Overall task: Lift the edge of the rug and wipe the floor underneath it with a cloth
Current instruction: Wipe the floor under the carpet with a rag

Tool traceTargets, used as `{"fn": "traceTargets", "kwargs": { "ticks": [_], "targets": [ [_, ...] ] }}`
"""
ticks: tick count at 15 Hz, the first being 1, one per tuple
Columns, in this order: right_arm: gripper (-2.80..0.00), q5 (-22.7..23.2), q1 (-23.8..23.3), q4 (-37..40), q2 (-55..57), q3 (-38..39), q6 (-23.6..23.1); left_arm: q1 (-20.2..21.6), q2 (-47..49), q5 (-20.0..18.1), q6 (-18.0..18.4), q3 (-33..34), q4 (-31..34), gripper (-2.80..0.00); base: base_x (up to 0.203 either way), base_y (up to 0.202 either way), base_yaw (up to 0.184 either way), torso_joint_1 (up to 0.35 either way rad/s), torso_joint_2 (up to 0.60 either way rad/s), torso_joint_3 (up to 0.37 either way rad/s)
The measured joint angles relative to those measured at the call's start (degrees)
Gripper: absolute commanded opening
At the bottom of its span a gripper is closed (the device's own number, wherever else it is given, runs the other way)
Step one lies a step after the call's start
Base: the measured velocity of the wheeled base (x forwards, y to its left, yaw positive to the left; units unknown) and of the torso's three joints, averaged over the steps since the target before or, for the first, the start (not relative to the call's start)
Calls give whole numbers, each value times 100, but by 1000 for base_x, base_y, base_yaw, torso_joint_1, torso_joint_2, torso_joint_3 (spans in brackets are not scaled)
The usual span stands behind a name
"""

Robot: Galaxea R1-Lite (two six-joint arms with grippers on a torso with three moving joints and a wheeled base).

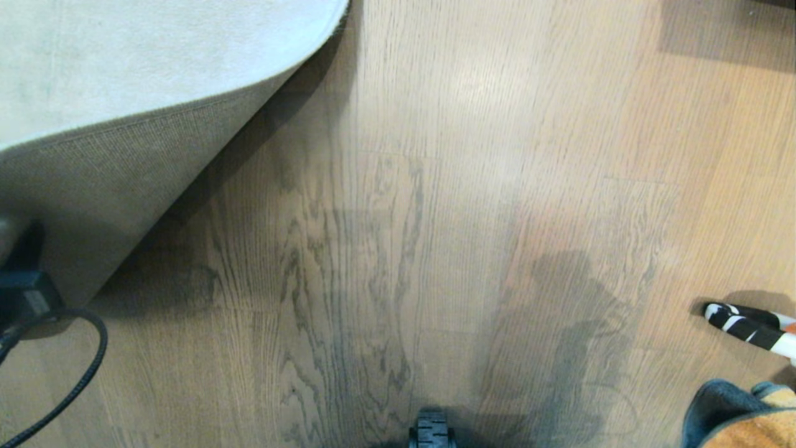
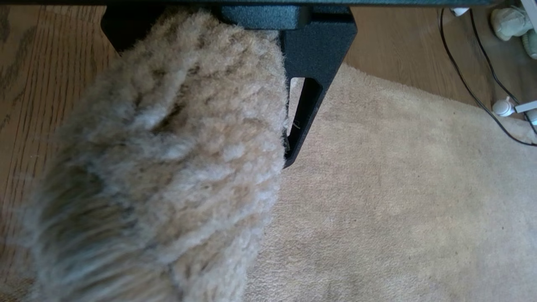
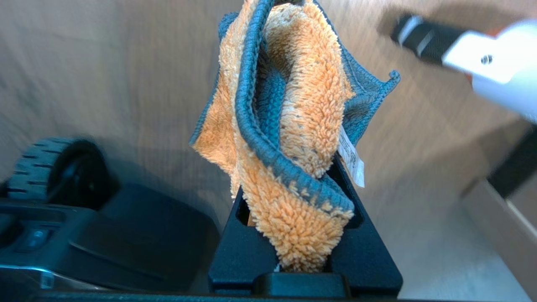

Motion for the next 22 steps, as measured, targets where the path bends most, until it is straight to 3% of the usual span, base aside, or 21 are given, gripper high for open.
{"fn": "traceTargets", "kwargs": {
  "ticks": [7, 22],
  "targets": [
    [-280, -27, 62, 3, -1209, 0, 246, -71, 6, 2, -9, 15, 5, -280, 0, 0, 0, 0, 0, 0],
    [-280, -24, 62, -1, -1327, 0, 254, -88, 33, 22, -186, 268, -2, -280, 0, 0, 0, 0, 0, 0]
  ]
}}
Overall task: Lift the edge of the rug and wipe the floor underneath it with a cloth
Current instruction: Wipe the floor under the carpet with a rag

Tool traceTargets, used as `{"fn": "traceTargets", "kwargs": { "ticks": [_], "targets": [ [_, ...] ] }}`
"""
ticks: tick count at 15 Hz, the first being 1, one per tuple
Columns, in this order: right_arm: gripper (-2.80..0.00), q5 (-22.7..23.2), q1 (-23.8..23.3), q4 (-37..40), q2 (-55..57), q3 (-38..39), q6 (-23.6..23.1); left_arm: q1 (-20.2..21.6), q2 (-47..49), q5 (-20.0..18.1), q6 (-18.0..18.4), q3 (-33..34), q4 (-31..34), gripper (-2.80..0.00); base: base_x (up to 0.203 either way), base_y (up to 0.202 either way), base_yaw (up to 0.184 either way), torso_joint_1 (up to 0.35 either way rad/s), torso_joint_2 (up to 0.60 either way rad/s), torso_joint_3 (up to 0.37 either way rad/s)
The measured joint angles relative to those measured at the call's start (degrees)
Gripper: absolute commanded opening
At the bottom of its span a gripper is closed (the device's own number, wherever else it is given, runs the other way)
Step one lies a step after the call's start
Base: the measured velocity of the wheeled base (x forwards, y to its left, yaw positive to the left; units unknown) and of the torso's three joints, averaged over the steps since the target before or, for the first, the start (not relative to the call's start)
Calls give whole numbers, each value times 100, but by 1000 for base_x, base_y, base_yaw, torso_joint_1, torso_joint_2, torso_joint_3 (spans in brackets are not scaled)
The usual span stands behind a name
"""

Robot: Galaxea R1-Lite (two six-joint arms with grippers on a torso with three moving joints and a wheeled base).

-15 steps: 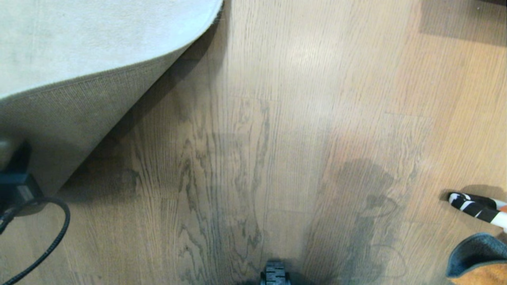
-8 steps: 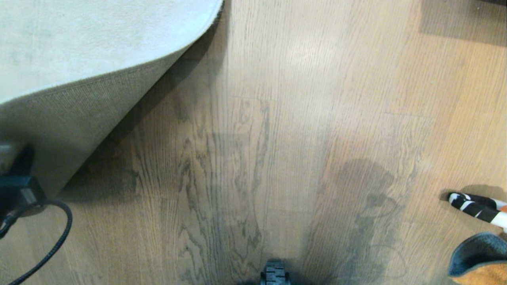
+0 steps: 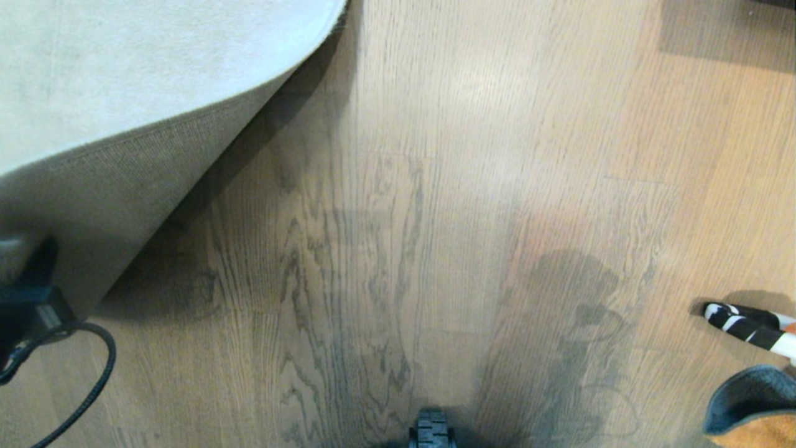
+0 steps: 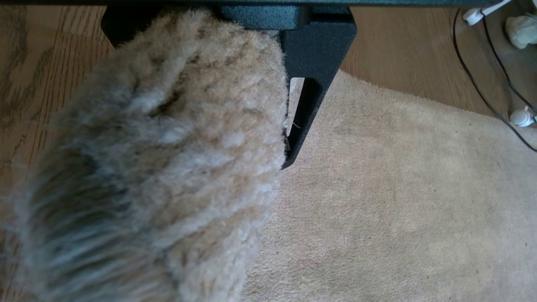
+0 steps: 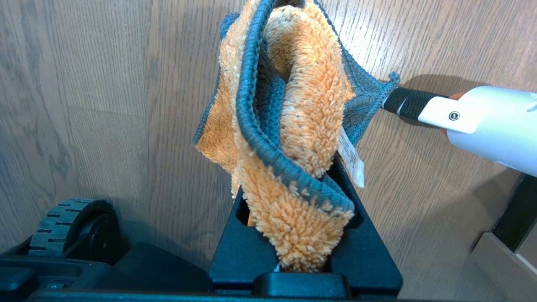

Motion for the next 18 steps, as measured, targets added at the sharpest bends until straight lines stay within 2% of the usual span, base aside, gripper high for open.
{"fn": "traceTargets", "kwargs": {
  "ticks": [10, 18],
  "targets": [
    [-280, -4, 0, -2, 0, 0, 2, -63, 4, -24, -2, -3, 8, -280, 0, 0, 0, 0, 0, 0],
    [-280, 0, 0, 0, 0, 0, 0, -50, 0, -35, -11, 21, -21, -280, 1, 173, -1, 2, 1, 2]
  ]
}}
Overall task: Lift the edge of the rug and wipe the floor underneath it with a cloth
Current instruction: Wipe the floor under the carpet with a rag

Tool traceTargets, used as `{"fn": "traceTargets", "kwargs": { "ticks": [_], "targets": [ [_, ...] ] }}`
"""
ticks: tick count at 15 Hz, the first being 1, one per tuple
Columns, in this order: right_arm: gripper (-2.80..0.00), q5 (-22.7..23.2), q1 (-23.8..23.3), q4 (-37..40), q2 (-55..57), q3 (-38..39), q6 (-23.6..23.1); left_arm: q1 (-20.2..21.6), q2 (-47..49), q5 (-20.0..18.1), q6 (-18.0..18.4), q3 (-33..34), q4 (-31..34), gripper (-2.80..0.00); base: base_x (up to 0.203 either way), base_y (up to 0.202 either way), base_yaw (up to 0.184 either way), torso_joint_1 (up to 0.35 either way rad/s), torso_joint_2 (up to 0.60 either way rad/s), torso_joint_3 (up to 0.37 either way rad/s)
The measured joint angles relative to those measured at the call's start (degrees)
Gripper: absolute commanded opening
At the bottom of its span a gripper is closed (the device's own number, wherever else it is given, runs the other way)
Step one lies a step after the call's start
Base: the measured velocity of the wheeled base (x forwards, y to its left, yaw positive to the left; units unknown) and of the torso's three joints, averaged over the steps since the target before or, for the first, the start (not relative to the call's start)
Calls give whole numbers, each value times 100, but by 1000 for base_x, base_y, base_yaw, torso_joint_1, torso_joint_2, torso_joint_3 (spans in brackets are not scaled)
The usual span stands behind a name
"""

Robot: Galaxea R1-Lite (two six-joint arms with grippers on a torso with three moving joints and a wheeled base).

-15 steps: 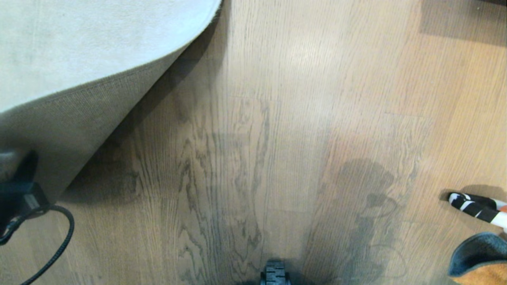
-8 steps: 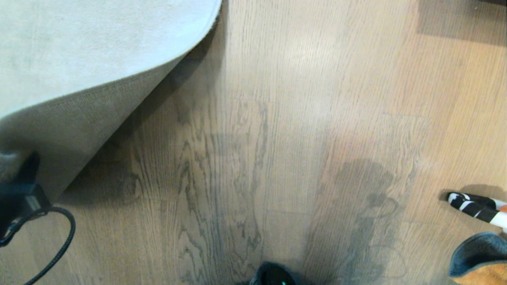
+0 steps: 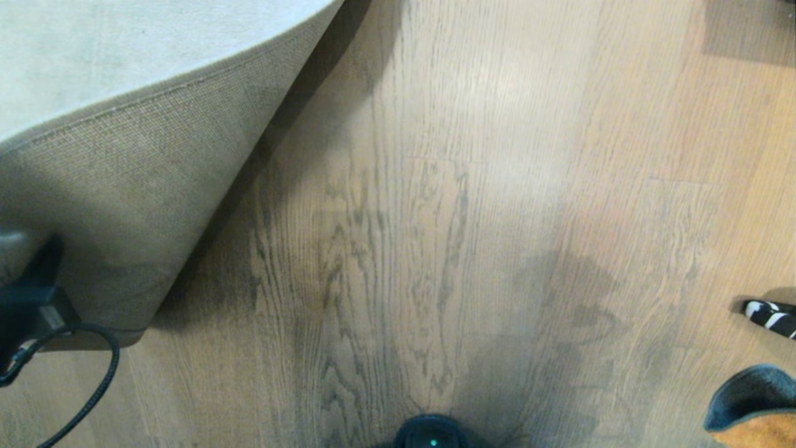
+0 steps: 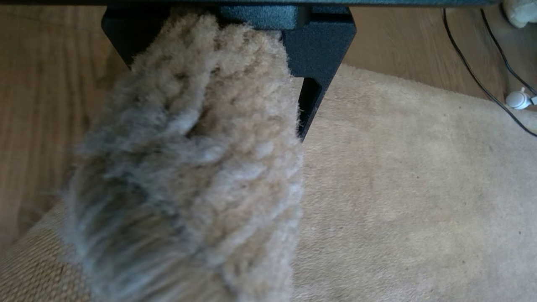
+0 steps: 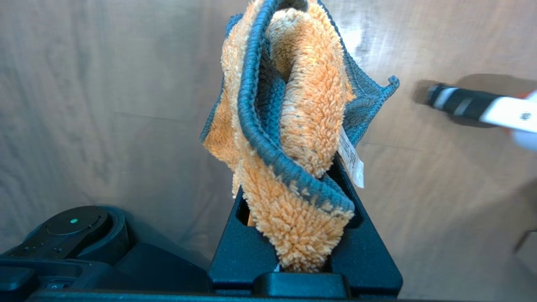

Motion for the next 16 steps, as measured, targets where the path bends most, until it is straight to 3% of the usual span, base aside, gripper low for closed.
{"fn": "traceTargets", "kwargs": {
  "ticks": [7, 16],
  "targets": [
    [-280, -1, 0, -2, 0, 0, 2, 5, -28, 23, -101, -10, -4, -280, 0, 170, -3, 4, 3, 1],
    [-280, -2, 0, -3, 0, 0, 0, 22, -38, 9, -115, -29, 24, -280, 0, 0, 0, 0, 0, 0]
  ]
}}
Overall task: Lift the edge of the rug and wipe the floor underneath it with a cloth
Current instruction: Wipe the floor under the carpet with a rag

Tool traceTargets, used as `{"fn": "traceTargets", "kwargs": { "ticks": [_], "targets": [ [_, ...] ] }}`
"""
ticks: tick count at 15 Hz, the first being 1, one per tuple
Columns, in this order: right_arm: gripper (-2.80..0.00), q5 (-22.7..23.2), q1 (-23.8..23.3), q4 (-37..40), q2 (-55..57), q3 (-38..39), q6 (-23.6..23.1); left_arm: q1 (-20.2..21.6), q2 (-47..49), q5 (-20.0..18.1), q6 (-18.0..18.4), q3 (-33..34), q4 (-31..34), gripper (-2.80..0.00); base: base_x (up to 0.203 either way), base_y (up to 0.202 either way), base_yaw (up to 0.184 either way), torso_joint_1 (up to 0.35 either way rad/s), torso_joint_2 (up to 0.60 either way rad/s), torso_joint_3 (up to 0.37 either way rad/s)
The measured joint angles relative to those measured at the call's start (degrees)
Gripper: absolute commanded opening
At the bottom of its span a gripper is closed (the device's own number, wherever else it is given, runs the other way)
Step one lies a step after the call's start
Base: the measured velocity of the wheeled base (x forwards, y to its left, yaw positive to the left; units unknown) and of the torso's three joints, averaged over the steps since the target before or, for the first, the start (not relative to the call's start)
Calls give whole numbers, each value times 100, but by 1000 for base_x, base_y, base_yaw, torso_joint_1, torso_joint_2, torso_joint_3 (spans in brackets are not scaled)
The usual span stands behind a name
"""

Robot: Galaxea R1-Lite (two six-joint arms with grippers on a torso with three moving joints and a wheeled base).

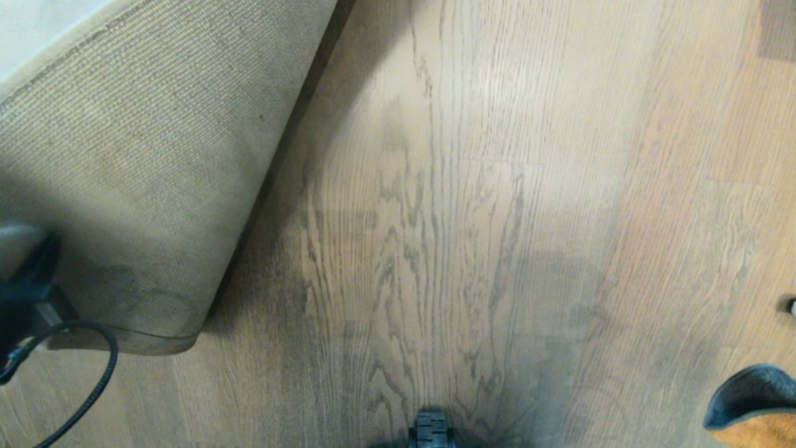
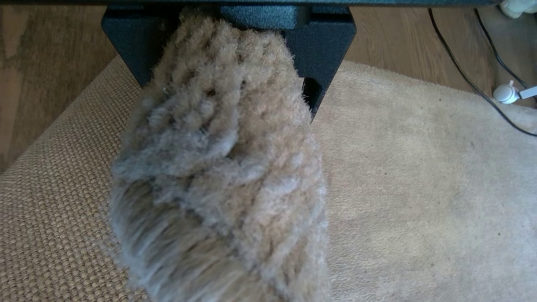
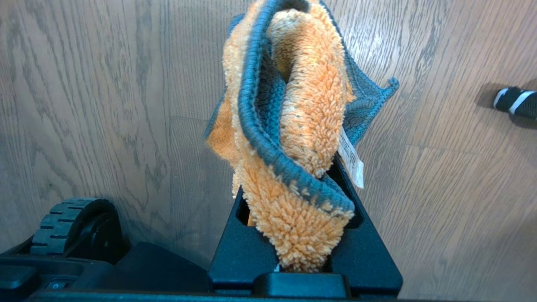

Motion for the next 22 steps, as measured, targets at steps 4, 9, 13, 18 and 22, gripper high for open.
{"fn": "traceTargets", "kwargs": {
  "ticks": [4, 9, 13, 18, 22],
  "targets": [
    [-280, -1, -2, 3, 0, 0, 0, -2, 2, -23, -158, -44, 39, -280, 0, 0, 0, 0, 0, 0],
    [-280, -1, 0, 3, 0, 0, 0, -112, 2, -23, -254, -601, 905, -280, 0, 0, 0, 0, 0, 0],
    [-280, 0, 0, 2, 0, 0, 0, -348, -128, -197, -249, -1275, 2179, -280, 0, 0, 0, 0, 0, 0],
    [-280, -1, 0, 3, 0, 0, 0, -389, -135, -805, -156, -1784, 2993, -280, 0, 0, 0, 0, 0, 0],
    [-280, 0, 0, 0, 0, 0, 0, -358, 64, -840, 212, -2265, 3368, -280, 0, 0, 0, 0, 0, 0]
  ]
}}
